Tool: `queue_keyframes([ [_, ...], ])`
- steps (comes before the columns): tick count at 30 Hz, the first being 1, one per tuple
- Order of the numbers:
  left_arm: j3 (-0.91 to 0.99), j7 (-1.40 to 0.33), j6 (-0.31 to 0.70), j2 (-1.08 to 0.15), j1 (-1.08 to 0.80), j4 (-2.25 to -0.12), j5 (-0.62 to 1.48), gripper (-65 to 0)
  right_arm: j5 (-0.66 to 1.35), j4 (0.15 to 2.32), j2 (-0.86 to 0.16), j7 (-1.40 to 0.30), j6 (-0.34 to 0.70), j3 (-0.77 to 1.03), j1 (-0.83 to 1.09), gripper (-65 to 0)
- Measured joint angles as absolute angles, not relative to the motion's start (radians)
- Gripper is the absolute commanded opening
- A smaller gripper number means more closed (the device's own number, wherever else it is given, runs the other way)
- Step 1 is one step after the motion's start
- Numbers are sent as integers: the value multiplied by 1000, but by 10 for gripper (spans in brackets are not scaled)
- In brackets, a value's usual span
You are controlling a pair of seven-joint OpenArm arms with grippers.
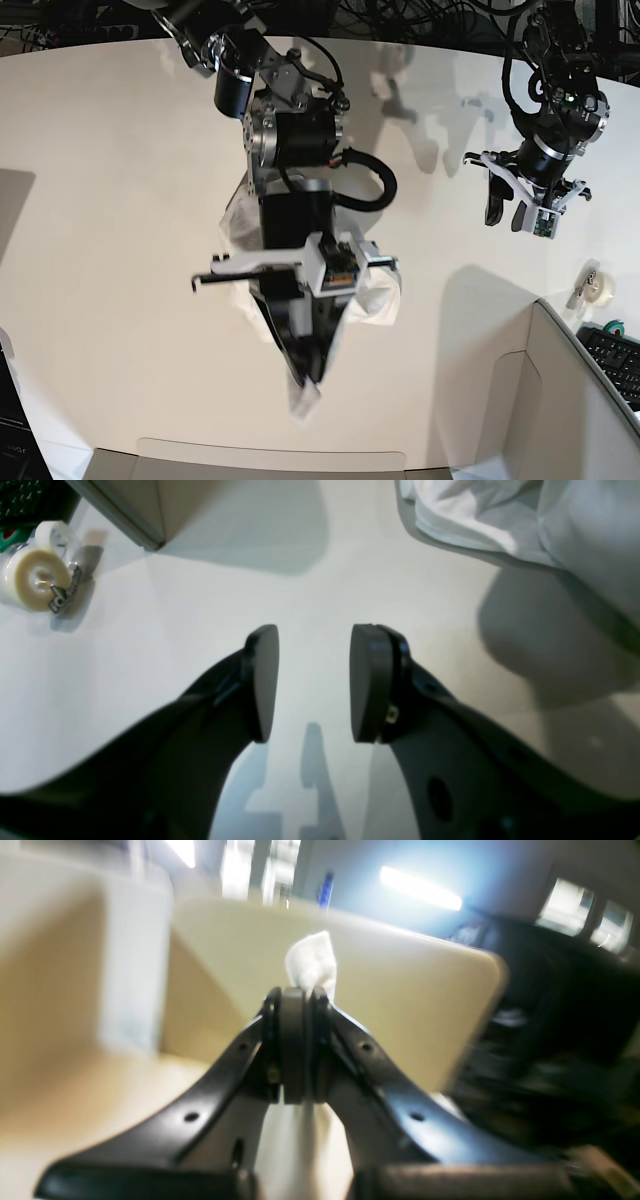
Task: Layout the t-shirt on the table in an organized manner, then fold the t-shirt properly
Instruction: 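Lay the hanging t-shirt down, dragging it with the right gripper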
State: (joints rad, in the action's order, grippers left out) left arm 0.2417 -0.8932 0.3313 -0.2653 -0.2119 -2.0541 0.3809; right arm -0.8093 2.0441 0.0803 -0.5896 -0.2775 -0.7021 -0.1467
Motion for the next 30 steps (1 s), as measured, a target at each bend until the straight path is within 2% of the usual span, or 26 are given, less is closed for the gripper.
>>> queue_keyframes([
  [5, 236, -892, 332, -259, -209, -2053, 388, -434, -1037, 2043, 59, -592, -289, -566, 65, -650],
  [8, 236, -893, 332, -260, -210, -2052, 385, -434, -1095, 2043, 66, -475, -279, -463, 173, -650],
  [10, 229, -893, 334, -261, -208, -2052, 385, -434, -1097, 2043, 73, -443, -280, -376, 231, -650],
  [13, 190, -897, 393, -260, -208, -2052, 384, -435, -1095, 2042, 102, -392, -280, -242, 313, -650],
  [16, 184, -892, 394, -259, -223, -2052, 395, -435, -1093, 2042, 149, -376, -276, -114, 371, -650],
  [24, 184, -901, 393, -260, -230, -2051, 382, -435, -886, 2041, 156, -382, -277, 243, 471, -650],
  [30, 184, -902, 393, -260, -233, -2039, 381, -435, -712, 2038, 156, -389, -284, 437, 540, -650],
])
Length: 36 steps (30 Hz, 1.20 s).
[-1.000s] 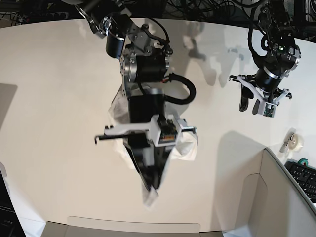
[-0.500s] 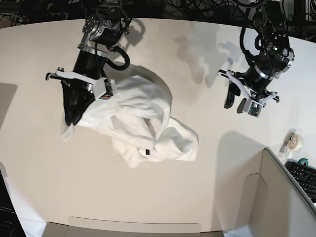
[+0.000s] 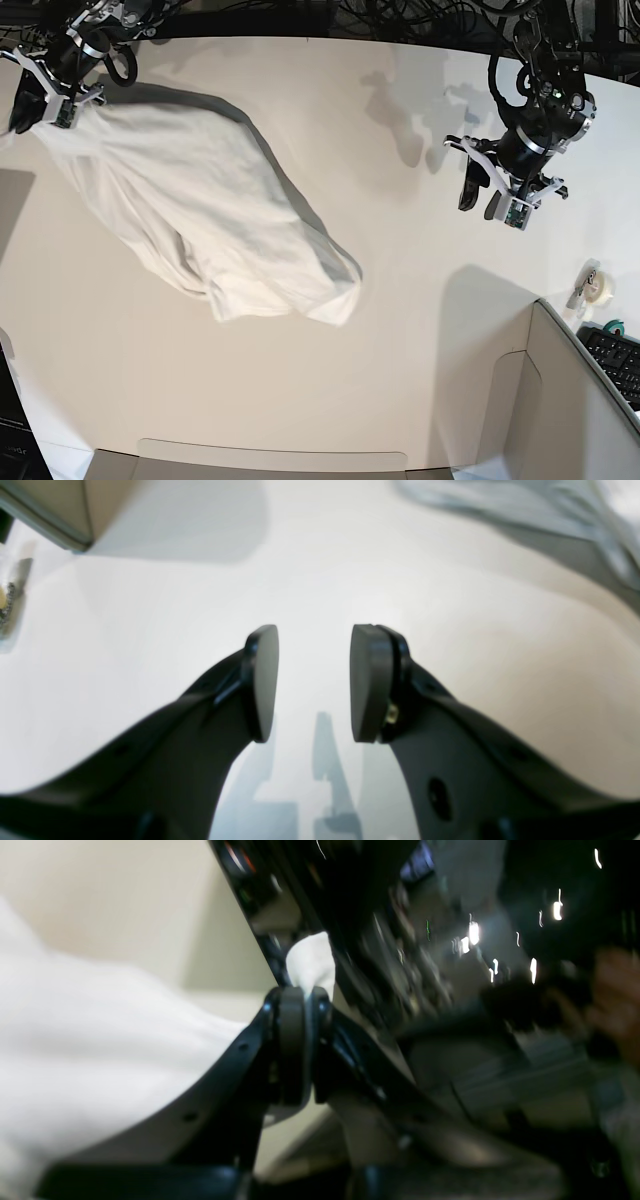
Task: Layout the t-shirt on the table in an organized manner, then fold the t-shirt properly
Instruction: 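Lay the hanging t-shirt down, dragging it with the right gripper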
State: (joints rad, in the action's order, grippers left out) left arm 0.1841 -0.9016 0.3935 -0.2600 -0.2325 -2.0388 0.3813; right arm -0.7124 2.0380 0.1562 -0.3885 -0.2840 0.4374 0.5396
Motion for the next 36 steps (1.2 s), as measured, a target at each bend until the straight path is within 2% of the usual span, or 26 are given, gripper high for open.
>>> queue_keyframes([
  [1, 184, -902, 394, -260, -233, -2038, 382, -435, -691, 2037, 156, -389, -285, 453, 547, -645],
  [3, 169, -902, 413, -262, -232, -2038, 379, -435, -673, 2037, 157, -389, -284, 467, 561, -585],
  [8, 119, -901, 427, -258, -236, -2038, 385, -435, -674, 2037, 161, -387, -277, 466, 567, -349],
  [9, 118, -900, 427, -259, -242, -2038, 386, -435, -674, 2037, 162, -387, -276, 465, 568, -317],
  [11, 118, -902, 427, -259, -252, -2038, 385, -435, -674, 2037, 161, -384, -277, 446, 567, -298],
  [18, 120, -905, 427, -262, -252, -2038, 385, -435, -674, 2035, 158, -376, -268, 353, 463, -298],
  [21, 121, -906, 427, -266, -252, -2037, 385, -435, -673, 2034, 155, -392, -163, 300, 391, -321],
  [23, 121, -905, 427, -266, -255, -2037, 385, -435, -675, 2028, 161, -412, -72, 273, 327, -415],
  [25, 121, -905, 427, -267, -256, -2037, 385, -435, -678, 2008, 162, -498, -8, 239, 233, -586],
  [26, 121, -905, 427, -267, -260, -2037, 385, -435, -673, 1994, 161, -573, 27, 227, 183, -650],
  [30, 123, -905, 427, -266, -272, -2037, 384, -435, -673, 1943, 157, -728, 146, 197, 68, -650],
  [33, 123, -905, 427, -267, -271, -2037, 385, -435, -677, 1885, 159, -722, 138, 204, 14, -650],
  [36, 123, -905, 428, -266, -271, -2037, 381, -435, -673, 1738, 158, -719, 140, 270, -49, -650],
])
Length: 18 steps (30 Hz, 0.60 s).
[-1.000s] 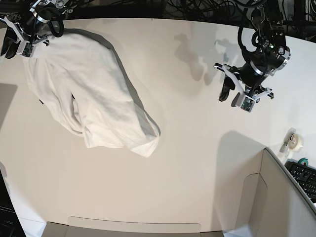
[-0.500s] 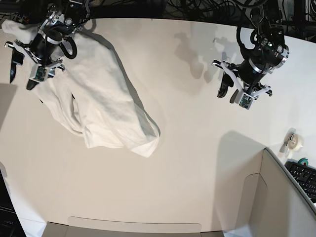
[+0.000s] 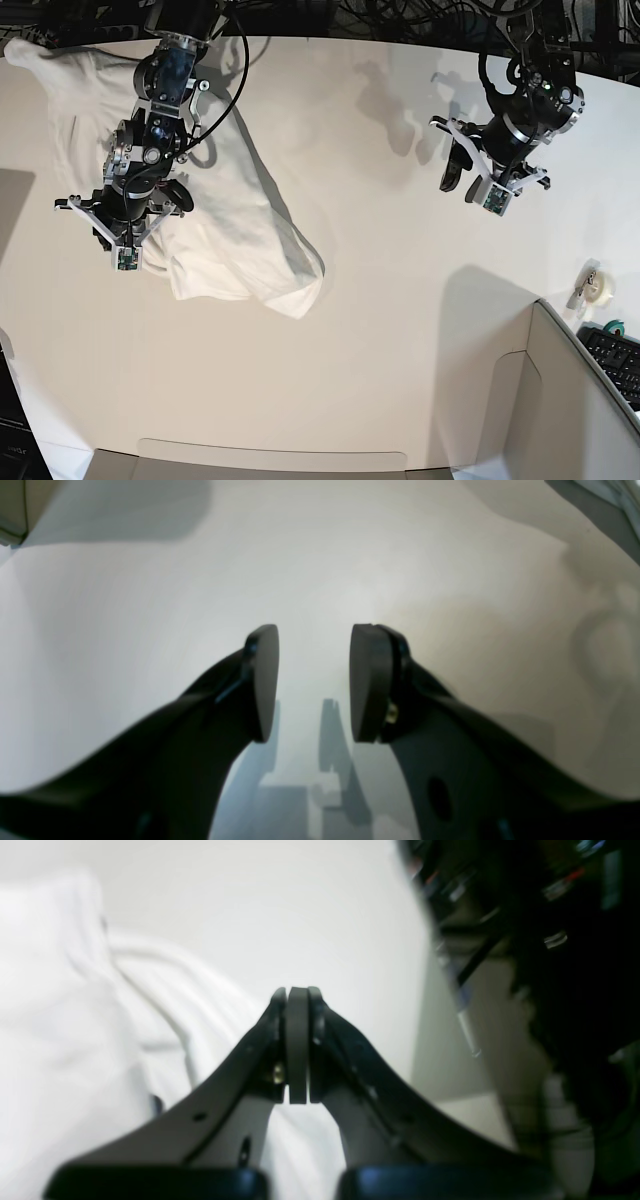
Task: Layout the t-shirt on the table in an organized manner, then fold the t-shirt properly
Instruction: 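Lay the hanging t-shirt down, dragging it with the right gripper, then reach the left gripper toward the right gripper and grasp the shirt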
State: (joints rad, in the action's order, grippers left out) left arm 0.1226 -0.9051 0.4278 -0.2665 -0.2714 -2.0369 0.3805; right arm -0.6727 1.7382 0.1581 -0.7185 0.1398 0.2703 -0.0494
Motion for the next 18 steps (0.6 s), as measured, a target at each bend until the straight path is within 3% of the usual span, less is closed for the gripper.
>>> queue_keyframes([
  [2, 123, -904, 427, -267, -271, -2037, 381, -435, -670, 1634, 158, -725, 138, 313, -84, -650],
  [9, 123, -900, 427, -266, -271, -2037, 378, -435, -374, 1406, 63, -627, 126, 348, -128, -650],
  [18, 115, -895, 427, -263, -188, -2056, 378, -424, -270, 1380, 12, -567, 86, 348, -99, -650],
])
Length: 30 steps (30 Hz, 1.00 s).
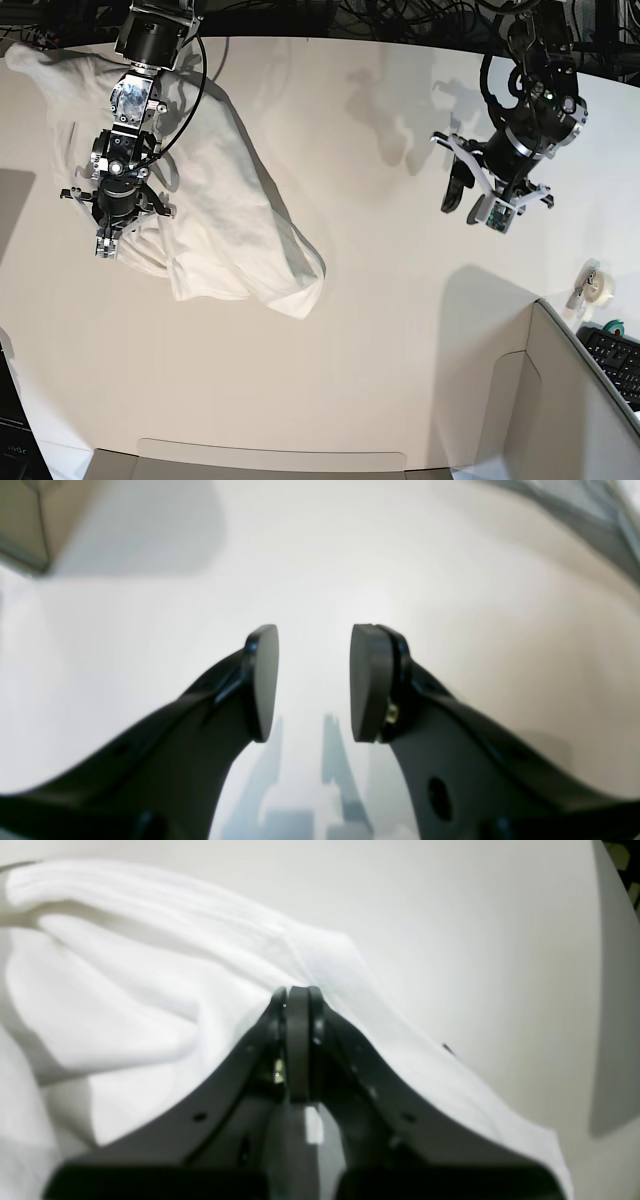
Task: Layout the t-shirt on the table in an organized manner, then fold the t-shirt properly
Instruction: 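Reach the left gripper toward the right gripper and grasp the shirt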
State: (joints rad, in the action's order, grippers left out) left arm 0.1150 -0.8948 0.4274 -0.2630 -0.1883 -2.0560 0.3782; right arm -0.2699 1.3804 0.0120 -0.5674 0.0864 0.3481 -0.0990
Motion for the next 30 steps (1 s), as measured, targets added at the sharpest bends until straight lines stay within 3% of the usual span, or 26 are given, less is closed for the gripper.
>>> queue_keyframes([
  [7, -59, -917, 420, -230, 7, -2035, 380, -376, -273, 1425, 18, -575, 59, 339, -55, -650],
  [13, -243, -1099, 420, -152, 178, -1916, 371, -376, -278, 1432, 18, -574, 54, 338, -42, -650],
  [27, -476, -1100, 420, 30, 322, -1682, 377, -378, -280, 1436, 37, -543, 40, 348, -22, -650],
  [30, -503, -1100, 416, 58, 348, -1636, 373, -378, -284, 1438, 56, -532, -7, 347, -14, -650],
])
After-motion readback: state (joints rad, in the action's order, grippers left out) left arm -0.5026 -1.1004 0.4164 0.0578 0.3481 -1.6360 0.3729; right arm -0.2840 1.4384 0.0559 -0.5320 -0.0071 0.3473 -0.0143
